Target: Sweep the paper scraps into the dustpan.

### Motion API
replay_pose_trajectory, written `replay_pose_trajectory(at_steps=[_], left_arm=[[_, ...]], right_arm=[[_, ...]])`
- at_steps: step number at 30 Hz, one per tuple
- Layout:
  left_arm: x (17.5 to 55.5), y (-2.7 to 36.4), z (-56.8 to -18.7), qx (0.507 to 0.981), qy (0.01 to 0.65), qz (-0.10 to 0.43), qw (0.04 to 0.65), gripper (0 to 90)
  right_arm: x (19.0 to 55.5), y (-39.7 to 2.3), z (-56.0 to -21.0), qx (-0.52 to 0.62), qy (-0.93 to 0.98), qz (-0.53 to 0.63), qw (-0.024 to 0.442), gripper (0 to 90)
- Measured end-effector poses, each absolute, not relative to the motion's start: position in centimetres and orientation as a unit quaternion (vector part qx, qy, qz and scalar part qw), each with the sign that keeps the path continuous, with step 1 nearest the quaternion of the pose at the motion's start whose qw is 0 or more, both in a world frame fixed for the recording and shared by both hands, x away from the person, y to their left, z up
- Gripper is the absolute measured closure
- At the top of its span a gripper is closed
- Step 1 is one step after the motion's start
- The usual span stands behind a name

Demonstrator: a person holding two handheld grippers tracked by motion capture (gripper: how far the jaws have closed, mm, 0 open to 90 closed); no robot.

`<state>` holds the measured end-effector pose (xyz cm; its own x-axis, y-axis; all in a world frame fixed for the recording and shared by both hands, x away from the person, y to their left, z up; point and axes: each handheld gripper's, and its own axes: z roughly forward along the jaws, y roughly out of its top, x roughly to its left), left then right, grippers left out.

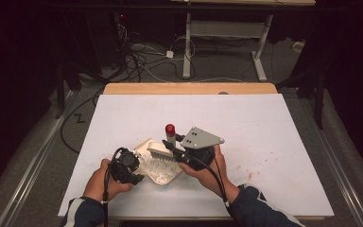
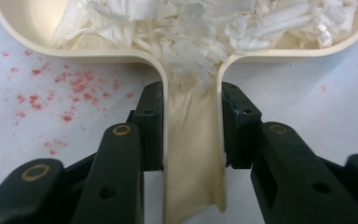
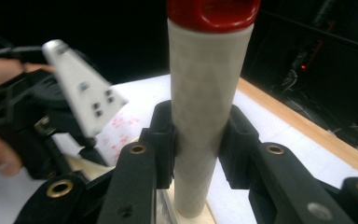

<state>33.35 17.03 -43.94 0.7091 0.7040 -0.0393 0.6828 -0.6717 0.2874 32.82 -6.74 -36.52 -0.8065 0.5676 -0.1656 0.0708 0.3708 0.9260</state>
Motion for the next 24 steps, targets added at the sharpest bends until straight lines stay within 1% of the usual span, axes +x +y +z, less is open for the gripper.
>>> replay_pose_trajectory(at_steps=[7, 10, 13, 14, 15, 24], left_arm=[[33.4, 17.0, -44.0, 0.913, 0.38, 0.037, 0.142, 63.3], [33.4, 17.1, -44.0, 0.912, 0.381, 0.037, 0.144, 63.3], [33.4, 17.0, -44.0, 0.912, 0.383, 0.038, 0.144, 63.3], [33.4, 17.1, -44.1, 0.911, 0.385, 0.037, 0.145, 63.3], [33.5, 17.1, -44.1, 0.912, 0.383, 0.037, 0.146, 63.3], [33.6, 17.3, -44.1, 0.907, 0.391, 0.037, 0.151, 63.3]], right_arm=[[34.1, -8.2, -35.6, 0.221, 0.778, 0.535, 0.242, 70.4], [34.9, -9.1, -35.2, 0.233, 0.771, 0.537, 0.251, 70.4], [35.3, -9.4, -35.2, 0.238, 0.771, 0.538, 0.244, 70.4], [35.7, -9.7, -35.3, 0.245, 0.772, 0.541, 0.225, 70.5], [35.8, -9.7, -35.4, 0.248, 0.773, 0.542, 0.217, 70.5], [35.4, -8.4, -36.9, 0.226, 0.808, 0.504, 0.204, 70.4]])
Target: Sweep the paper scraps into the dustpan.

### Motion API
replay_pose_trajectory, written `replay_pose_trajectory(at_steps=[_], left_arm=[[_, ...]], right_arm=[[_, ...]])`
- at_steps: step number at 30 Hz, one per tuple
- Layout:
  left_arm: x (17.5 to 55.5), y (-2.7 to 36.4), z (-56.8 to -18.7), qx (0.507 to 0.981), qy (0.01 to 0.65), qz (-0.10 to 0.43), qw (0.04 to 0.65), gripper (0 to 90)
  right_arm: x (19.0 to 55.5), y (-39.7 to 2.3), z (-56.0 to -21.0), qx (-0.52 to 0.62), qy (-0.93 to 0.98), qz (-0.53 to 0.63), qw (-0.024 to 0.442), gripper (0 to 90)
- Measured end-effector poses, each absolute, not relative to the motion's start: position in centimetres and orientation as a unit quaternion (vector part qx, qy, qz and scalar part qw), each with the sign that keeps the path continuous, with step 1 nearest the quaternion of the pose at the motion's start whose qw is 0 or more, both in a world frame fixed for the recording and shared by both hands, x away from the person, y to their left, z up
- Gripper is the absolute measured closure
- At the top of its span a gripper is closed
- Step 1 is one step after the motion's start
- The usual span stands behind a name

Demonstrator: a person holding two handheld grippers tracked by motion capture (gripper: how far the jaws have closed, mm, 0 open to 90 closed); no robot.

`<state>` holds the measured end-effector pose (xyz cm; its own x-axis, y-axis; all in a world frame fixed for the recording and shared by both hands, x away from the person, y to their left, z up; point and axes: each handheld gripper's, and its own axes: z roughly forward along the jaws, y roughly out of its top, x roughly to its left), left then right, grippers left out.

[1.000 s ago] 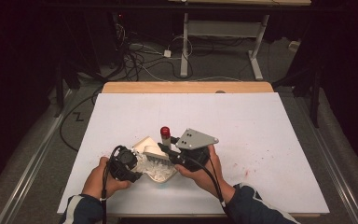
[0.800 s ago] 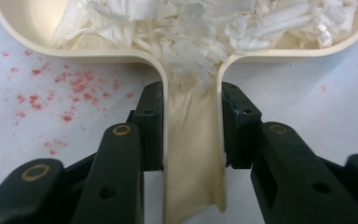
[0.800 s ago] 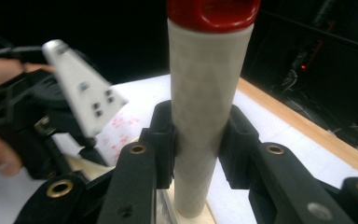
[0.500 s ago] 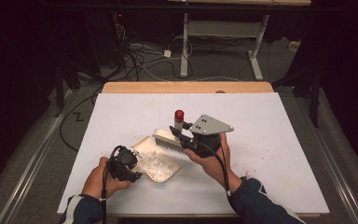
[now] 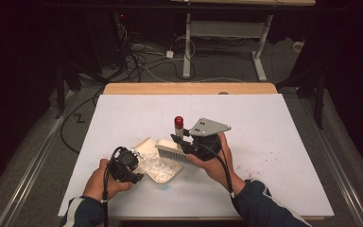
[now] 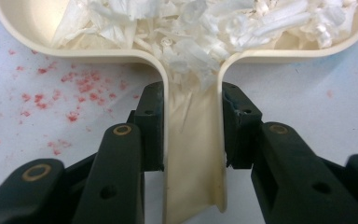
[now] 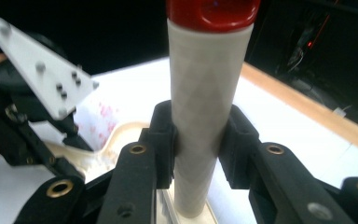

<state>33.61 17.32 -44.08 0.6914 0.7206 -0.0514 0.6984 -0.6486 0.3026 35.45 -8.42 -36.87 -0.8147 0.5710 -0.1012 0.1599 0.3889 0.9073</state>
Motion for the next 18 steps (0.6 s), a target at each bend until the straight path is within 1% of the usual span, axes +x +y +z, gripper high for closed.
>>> replay_pose_trajectory(at_steps=[4, 6, 8, 10, 11, 12, 17, 18], left_arm=[[33.62, 17.32, -44.11, 0.907, 0.391, 0.038, 0.151, 63.3], [33.67, 17.35, -44.17, 0.907, 0.392, 0.037, 0.151, 63.3], [33.7, 17.35, -44.21, 0.907, 0.391, 0.037, 0.15, 63.3], [33.69, 17.32, -44.25, 0.908, 0.391, 0.037, 0.149, 63.3], [33.68, 17.31, -44.25, 0.907, 0.391, 0.038, 0.149, 63.3], [33.68, 17.29, -44.24, 0.908, 0.391, 0.038, 0.149, 63.3], [33.67, 17.21, -44.31, 0.909, 0.388, 0.039, 0.144, 63.3], [33.65, 17.15, -44.31, 0.91, 0.388, 0.04, 0.142, 63.3]], right_arm=[[35.47, -8.53, -36.91, 0.225, 0.807, 0.507, 0.203, 70.4], [35.44, -8.94, -36.64, 0.226, 0.803, 0.523, 0.175, 70.5], [35.12, -8.85, -36.56, 0.216, 0.808, 0.522, 0.166, 70.4], [34.87, -8.7, -36.57, 0.212, 0.812, 0.516, 0.173, 70.4], [34.57, -8.53, -36.72, 0.206, 0.815, 0.506, 0.192, 70.4], [34.54, -8.59, -36.72, 0.206, 0.814, 0.506, 0.198, 70.4], [34.78, -8.94, -36.83, 0.212, 0.812, 0.505, 0.2, 70.5], [34.79, -8.88, -37.06, 0.211, 0.814, 0.498, 0.212, 70.4]])
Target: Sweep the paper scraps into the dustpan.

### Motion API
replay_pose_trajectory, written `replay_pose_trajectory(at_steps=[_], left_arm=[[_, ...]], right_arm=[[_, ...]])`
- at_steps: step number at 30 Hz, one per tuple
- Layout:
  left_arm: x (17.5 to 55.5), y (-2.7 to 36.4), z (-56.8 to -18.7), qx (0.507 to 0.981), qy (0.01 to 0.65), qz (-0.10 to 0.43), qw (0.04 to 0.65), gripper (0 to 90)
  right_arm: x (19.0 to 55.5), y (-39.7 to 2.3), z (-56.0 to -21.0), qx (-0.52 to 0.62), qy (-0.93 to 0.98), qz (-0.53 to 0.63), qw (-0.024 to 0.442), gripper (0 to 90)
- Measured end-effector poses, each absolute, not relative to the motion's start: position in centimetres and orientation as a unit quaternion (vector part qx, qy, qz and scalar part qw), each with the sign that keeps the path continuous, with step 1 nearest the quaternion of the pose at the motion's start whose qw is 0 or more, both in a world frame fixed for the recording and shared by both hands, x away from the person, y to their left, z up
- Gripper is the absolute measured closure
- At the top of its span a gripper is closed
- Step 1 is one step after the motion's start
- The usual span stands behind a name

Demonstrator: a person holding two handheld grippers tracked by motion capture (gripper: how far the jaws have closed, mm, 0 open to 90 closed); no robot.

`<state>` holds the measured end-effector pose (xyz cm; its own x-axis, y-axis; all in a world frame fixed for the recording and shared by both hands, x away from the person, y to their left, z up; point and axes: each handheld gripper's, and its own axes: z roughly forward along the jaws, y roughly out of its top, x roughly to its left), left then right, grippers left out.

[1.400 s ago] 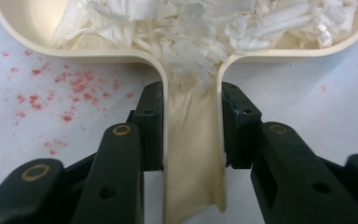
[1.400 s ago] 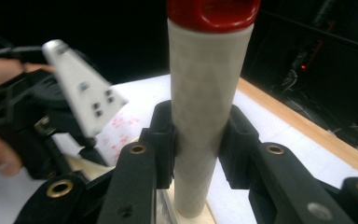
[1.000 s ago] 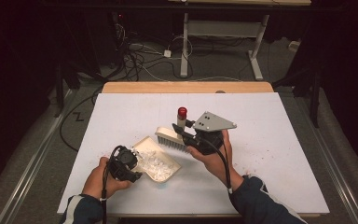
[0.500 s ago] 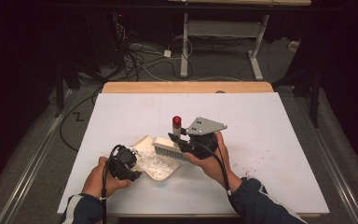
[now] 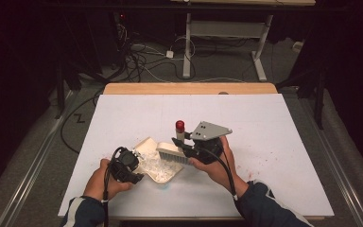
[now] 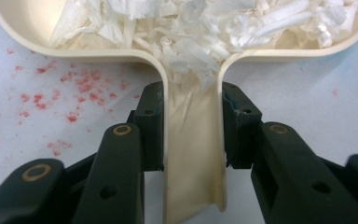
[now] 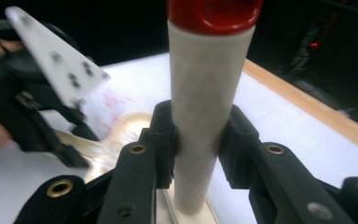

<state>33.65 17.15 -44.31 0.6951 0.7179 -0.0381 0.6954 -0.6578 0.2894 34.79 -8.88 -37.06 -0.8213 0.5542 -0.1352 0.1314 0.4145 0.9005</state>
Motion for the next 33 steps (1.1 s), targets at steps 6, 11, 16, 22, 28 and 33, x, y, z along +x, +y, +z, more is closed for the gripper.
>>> replay_pose_trajectory(at_steps=[6, 11, 16, 22, 28, 33], left_arm=[[33.6, 17.1, -44.3, 0.911, 0.387, 0.039, 0.139, 63.3], [33.7, 17.1, -44.4, 0.911, 0.387, 0.039, 0.138, 63.3], [33.6, 17.2, -44.3, 0.91, 0.389, 0.041, 0.141, 63.3], [33.9, 17.3, -44.1, 0.905, 0.394, 0.036, 0.154, 63.3], [34.3, 17.4, -43.8, 0.903, 0.397, 0.039, 0.16, 63.3], [34.6, 17.1, -44.0, 0.902, 0.398, 0.04, 0.161, 63.3]], right_arm=[[35.0, -9.3, -37.3, 0.216, 0.812, 0.482, 0.247, 70.5], [35.0, -9.7, -37.1, 0.219, 0.809, 0.481, 0.255, 70.4], [35.1, -10.5, -36.7, 0.228, 0.8, 0.491, 0.257, 70.4], [35.0, -11.4, -36.0, 0.229, 0.797, 0.504, 0.241, 70.4], [34.0, -10.8, -35.4, 0.214, 0.797, 0.525, 0.207, 70.4], [33.4, -11.0, -34.8, 0.206, 0.795, 0.529, 0.213, 70.4]])
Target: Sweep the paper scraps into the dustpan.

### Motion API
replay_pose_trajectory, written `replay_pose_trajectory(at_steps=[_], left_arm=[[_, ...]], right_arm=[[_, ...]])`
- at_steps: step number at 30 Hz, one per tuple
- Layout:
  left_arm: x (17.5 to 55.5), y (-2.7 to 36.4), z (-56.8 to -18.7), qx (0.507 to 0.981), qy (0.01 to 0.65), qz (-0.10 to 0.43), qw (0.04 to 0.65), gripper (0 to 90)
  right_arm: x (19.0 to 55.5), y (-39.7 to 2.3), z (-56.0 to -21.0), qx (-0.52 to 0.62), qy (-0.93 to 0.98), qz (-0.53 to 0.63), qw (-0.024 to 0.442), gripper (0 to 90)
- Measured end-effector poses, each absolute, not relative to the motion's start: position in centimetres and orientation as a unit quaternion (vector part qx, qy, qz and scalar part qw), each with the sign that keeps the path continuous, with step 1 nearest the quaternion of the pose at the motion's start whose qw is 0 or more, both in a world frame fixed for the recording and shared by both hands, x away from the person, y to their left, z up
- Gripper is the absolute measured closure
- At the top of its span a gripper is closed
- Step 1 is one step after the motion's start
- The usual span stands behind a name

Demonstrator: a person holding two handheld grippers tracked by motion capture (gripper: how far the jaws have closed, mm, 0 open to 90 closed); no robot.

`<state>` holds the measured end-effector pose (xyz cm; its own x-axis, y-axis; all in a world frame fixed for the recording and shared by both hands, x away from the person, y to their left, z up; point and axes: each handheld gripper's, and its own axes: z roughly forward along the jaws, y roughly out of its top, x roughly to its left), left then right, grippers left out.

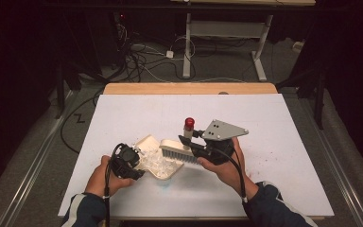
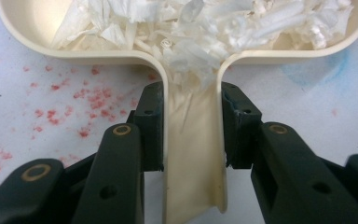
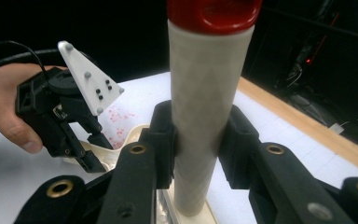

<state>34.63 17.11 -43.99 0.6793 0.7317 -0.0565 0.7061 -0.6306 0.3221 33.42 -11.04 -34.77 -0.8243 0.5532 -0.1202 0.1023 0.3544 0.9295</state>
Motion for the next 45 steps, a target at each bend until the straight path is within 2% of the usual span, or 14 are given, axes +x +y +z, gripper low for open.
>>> replay_pose_trajectory(at_steps=[7, 19, 21, 25, 32, 36, 37, 45], left_arm=[[34.9, 16.9, -44.0, 0.9, 0.402, 0.041, 0.163, 63.3], [35.4, 16.7, -44.2, 0.895, 0.412, 0.045, 0.164, 63.3], [35.4, 16.6, -44.2, 0.896, 0.411, 0.046, 0.161, 63.3], [35.4, 16.5, -44.2, 0.899, 0.407, 0.048, 0.153, 63.3], [35.2, 16.1, -44.1, 0.908, 0.393, 0.052, 0.138, 63.3], [35.1, 16.2, -44.1, 0.906, 0.395, 0.05, 0.14, 63.3], [35.1, 16.2, -44.1, 0.907, 0.394, 0.051, 0.14, 63.3], [35.1, 16.3, -44.3, 0.906, 0.397, 0.049, 0.14, 63.4]], right_arm=[[33.2, -12.1, -34.5, 0.213, 0.796, 0.52, 0.227, 70.4], [33.6, -14.3, -34.9, 0.231, 0.796, 0.512, 0.226, 70.5], [33.7, -14.4, -34.9, 0.234, 0.794, 0.511, 0.231, 70.4], [34.7, -14.5, -35.6, 0.252, 0.792, 0.485, 0.273, 70.4], [35.1, -12.5, -37.2, 0.244, 0.806, 0.472, 0.261, 70.4], [34.3, -11.8, -37.1, 0.231, 0.812, 0.476, 0.247, 70.4], [33.7, -11.5, -36.9, 0.221, 0.816, 0.484, 0.227, 70.4], [32.9, -12.2, -35.6, 0.217, 0.802, 0.506, 0.231, 70.4]])
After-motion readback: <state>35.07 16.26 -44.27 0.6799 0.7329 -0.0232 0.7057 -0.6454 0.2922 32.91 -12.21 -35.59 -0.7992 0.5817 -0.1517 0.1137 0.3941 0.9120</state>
